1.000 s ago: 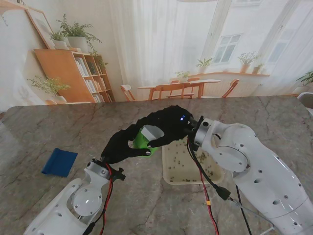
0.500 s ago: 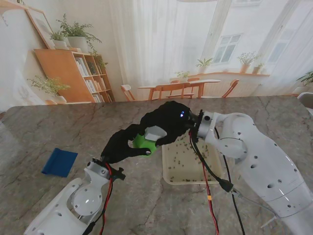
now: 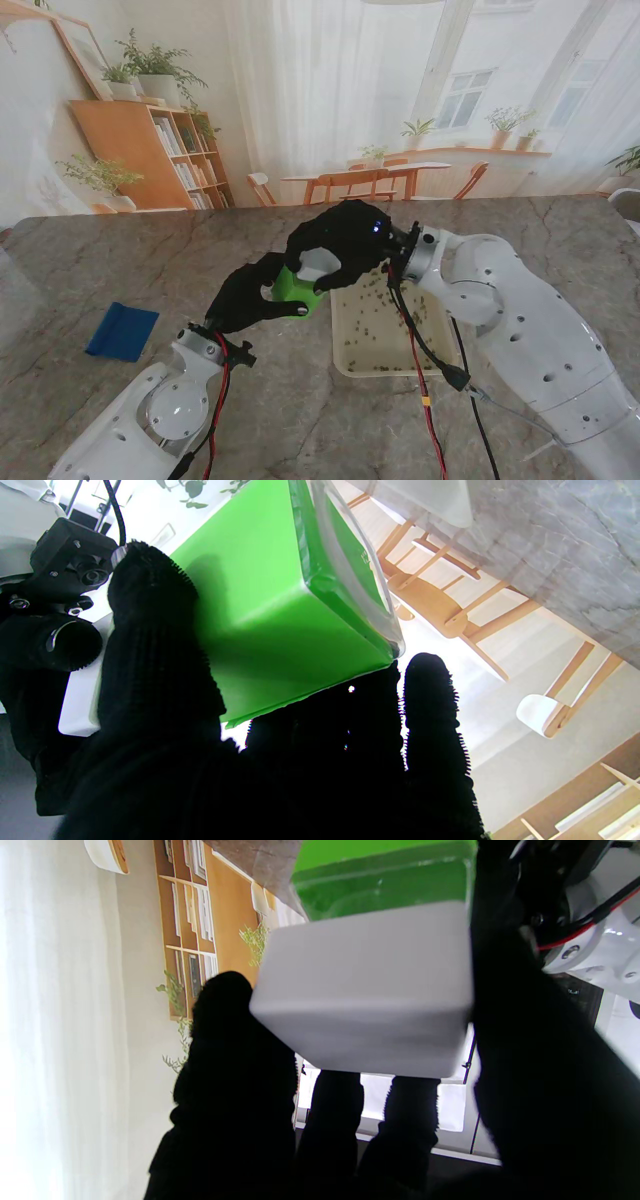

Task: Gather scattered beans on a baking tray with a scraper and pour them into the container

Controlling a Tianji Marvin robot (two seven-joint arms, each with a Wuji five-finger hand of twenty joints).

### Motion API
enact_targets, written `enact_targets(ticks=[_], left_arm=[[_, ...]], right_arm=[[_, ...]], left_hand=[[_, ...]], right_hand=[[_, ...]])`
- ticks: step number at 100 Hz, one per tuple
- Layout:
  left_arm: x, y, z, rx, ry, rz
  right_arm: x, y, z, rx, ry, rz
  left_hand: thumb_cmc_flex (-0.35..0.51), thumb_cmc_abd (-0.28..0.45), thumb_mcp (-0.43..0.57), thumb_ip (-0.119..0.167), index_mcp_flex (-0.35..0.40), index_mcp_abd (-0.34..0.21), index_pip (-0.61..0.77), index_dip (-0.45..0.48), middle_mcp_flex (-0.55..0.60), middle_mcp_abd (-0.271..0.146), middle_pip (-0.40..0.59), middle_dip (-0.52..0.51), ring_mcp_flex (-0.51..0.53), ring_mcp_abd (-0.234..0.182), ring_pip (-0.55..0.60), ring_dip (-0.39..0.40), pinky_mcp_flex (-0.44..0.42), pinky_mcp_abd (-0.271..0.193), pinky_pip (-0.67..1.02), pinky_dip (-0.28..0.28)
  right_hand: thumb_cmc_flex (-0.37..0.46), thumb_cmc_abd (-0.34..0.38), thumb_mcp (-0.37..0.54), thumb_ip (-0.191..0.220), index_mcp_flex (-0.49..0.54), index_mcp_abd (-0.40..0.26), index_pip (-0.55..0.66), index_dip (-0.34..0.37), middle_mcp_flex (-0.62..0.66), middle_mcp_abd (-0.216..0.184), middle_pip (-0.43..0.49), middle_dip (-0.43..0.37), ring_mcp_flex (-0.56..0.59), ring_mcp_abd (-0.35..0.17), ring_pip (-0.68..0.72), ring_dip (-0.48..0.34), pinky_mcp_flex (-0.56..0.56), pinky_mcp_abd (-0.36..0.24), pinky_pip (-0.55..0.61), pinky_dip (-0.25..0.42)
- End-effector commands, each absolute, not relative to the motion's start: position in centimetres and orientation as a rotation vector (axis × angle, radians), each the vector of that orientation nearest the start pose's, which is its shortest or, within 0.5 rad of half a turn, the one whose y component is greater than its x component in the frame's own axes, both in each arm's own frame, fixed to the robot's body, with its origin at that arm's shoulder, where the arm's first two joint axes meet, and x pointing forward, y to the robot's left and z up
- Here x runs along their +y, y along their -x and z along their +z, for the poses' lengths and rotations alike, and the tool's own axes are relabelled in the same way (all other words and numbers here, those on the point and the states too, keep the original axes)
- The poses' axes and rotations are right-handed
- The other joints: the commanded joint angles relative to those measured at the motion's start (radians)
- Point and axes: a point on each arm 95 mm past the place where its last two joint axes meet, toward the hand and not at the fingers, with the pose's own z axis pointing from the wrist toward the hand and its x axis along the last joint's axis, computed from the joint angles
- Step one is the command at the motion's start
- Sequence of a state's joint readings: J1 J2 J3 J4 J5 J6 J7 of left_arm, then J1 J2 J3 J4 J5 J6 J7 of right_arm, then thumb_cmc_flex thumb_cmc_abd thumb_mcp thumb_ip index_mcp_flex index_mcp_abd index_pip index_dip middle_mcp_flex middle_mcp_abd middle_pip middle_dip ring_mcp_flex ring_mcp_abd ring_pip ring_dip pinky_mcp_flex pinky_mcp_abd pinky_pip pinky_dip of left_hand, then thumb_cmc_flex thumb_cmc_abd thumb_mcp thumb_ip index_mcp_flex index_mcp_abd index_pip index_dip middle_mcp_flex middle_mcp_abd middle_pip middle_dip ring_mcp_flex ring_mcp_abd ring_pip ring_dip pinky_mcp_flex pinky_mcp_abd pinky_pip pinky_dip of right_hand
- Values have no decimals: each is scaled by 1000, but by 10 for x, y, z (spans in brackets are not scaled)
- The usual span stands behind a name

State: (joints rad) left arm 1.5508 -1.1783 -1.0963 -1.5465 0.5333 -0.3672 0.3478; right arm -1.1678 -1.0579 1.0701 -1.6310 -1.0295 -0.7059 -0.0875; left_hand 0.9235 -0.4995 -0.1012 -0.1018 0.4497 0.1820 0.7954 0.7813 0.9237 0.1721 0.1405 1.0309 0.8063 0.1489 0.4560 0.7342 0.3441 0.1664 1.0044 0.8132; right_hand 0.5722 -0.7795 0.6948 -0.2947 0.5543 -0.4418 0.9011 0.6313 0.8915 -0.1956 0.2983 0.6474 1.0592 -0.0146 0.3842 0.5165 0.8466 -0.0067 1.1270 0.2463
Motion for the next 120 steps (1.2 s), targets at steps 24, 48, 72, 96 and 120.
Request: enact_targets(ticks=[24, 48, 72, 96, 120], left_arm=[[-65, -379, -312, 1043, 1346, -2304], [-65, -380, -313, 1044, 1348, -2304], [-65, -378, -312, 1030, 1332, -2310], [-62, -373, -308, 988, 1314, -2317], [-56, -368, -304, 950, 1298, -2303]], right_arm=[[83, -429, -169, 1727, -283, 2083], [70, -422, -155, 1617, -392, 2083], [34, -415, -136, 1554, -442, 1921], [-22, -411, -145, 1630, -529, 1711], [-79, -407, -176, 1740, -655, 1485]], left_hand=[[316, 153, 191, 65, 76, -223, 154, 67, 99, -190, 141, 56, -2, -38, 14, 10, -3, 7, -10, 24], [318, 153, 192, 66, 77, -222, 155, 67, 99, -189, 141, 56, -2, -36, 14, 10, -3, 7, -10, 24], [317, 153, 191, 65, 75, -222, 155, 67, 98, -189, 141, 56, -2, -36, 14, 11, -3, 7, -10, 24], [317, 154, 190, 65, 74, -222, 156, 66, 97, -189, 141, 55, -3, -38, 14, 11, -3, 8, -9, 24], [317, 155, 189, 65, 75, -221, 156, 65, 97, -189, 141, 55, -3, -38, 14, 10, -3, 8, -9, 24]], right_hand=[[254, 75, 327, 23, 62, -63, 117, -28, 164, -84, 215, 44, 90, -280, 66, -2, 29, -210, 53, -13], [251, 71, 330, 21, 63, -53, 119, -50, 168, -76, 216, 35, 97, -276, 66, -6, 37, -212, 57, -16], [254, 71, 327, 21, 65, -48, 122, -60, 168, -68, 215, 33, 99, -272, 66, -7, 40, -211, 60, -18], [259, 70, 323, 23, 69, -42, 124, -64, 170, -63, 215, 34, 101, -267, 67, -5, 41, -209, 62, -19], [264, 66, 323, 24, 73, -36, 128, -65, 171, -55, 215, 35, 101, -261, 68, -5, 40, -204, 64, -22]])
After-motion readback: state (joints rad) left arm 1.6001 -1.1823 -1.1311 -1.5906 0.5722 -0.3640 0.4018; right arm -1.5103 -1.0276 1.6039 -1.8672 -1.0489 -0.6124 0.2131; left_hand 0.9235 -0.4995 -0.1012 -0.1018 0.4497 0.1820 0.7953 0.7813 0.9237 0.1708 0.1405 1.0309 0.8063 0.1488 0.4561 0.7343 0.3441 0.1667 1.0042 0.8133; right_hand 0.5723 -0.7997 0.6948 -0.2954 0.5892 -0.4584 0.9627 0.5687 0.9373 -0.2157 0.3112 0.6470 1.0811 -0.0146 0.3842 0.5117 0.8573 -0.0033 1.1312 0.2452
